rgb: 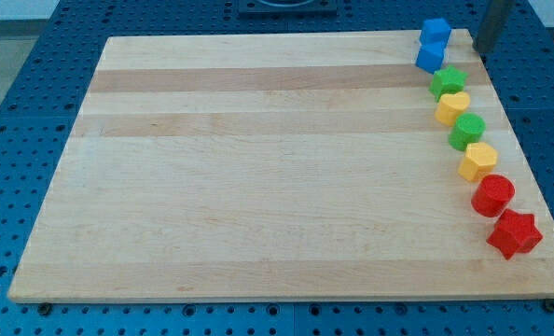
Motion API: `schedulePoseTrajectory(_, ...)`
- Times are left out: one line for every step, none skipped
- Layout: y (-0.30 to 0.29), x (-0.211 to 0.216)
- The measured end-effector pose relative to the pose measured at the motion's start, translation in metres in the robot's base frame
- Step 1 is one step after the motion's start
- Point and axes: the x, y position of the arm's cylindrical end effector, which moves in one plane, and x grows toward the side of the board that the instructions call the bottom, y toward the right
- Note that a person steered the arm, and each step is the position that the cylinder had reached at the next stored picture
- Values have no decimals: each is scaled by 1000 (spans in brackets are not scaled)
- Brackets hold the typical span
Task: Point at red star
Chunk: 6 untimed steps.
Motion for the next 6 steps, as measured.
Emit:
schedulePoseTrajectory(0,4)
schedulePoseTrajectory(0,6)
schedulePoseTrajectory(40,96)
schedulePoseTrajectory(40,102)
schedulePoseTrajectory(40,234)
schedulePoseTrajectory(40,234)
